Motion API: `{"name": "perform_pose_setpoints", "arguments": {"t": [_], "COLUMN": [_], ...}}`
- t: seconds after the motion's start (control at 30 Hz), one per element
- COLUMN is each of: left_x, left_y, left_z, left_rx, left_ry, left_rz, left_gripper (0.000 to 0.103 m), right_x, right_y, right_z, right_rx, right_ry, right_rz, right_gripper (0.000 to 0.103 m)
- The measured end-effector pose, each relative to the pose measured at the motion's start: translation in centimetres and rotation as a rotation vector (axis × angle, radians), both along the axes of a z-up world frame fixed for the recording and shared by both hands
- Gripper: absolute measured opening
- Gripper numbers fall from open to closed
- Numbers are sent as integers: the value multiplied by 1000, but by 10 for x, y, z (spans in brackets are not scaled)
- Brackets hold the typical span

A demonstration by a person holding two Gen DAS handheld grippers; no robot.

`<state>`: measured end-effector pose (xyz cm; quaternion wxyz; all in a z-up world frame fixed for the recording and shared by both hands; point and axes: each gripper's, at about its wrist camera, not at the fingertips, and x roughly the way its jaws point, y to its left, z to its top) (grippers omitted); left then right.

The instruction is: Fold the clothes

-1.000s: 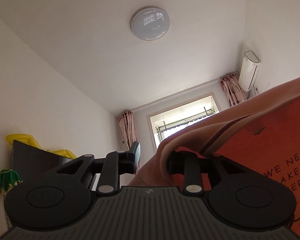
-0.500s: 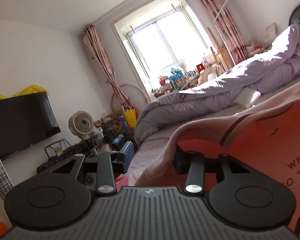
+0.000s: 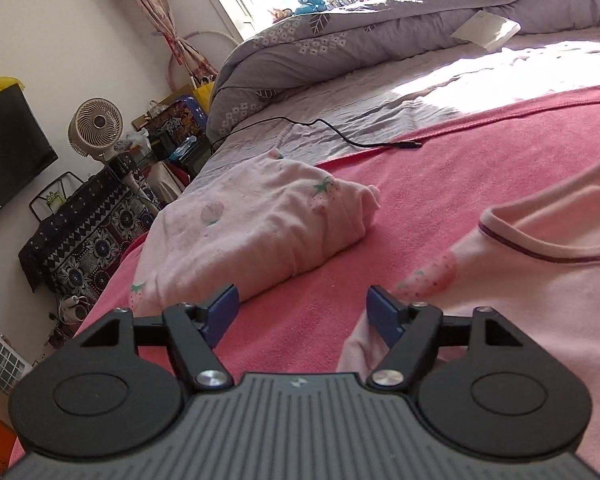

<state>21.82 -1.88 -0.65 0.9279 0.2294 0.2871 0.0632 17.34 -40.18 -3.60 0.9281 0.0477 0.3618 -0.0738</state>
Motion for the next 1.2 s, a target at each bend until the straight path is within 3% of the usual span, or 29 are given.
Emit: {"name": "perform_pose_setpoints", "arguments": {"t": [0.03, 0.1, 0.13, 0.2, 0.33, 0.43, 0.5, 0.63, 0.77, 0.8, 0.9, 0.97, 1.1, 1.2], "left_x": [9, 13, 10, -1, -38, -65, -73, -64, -69, -73, -91, -98, -110, -122], "left_y": [3, 11, 16, 24, 50, 72, 82, 83, 86, 90, 112, 119, 116, 112], "left_z": [4, 9, 11, 13, 18, 23, 21, 3, 0, 3, 11, 11, 8, 11], "left_rx": [6, -16, -39, -63, -146, -259, -304, -311, -412, -454, -678, -722, -643, -638], "left_ry": [-10, -8, 2, 23, 96, 147, 171, 198, 187, 194, 215, 223, 215, 227], "left_rz": [37, 56, 48, 20, -36, -61, -52, 13, 50, 36, -62, -93, -93, -129], "left_gripper": [73, 72, 72, 72, 74, 88, 97, 103, 103, 102, 102, 97, 74, 59], "right_x": [3, 4, 0, -14, -34, -38, -37, -31, -28, -27, -25, -25, -25, -24], "right_y": [-22, -46, -54, -56, -20, 5, 20, 39, 33, 29, 22, 24, 21, 22], "right_z": [2, 9, 13, 24, 39, 34, 28, 10, 0, -2, -3, -4, -4, -4], "right_rx": [139, 307, 366, 392, 107, 3, -25, -70, -44, -20, 8, -12, -1, -5], "right_ry": [4, 9, 3, -69, -126, -109, -91, -55, -41, -35, -33, -33, -33, -32], "right_rz": [-32, -53, -50, -2, 107, 164, 200, 190, 178, 174, 170, 172, 170, 170], "right_gripper": [89, 89, 87, 86, 86, 87, 87, 88, 92, 92, 94, 94, 95, 95]}}
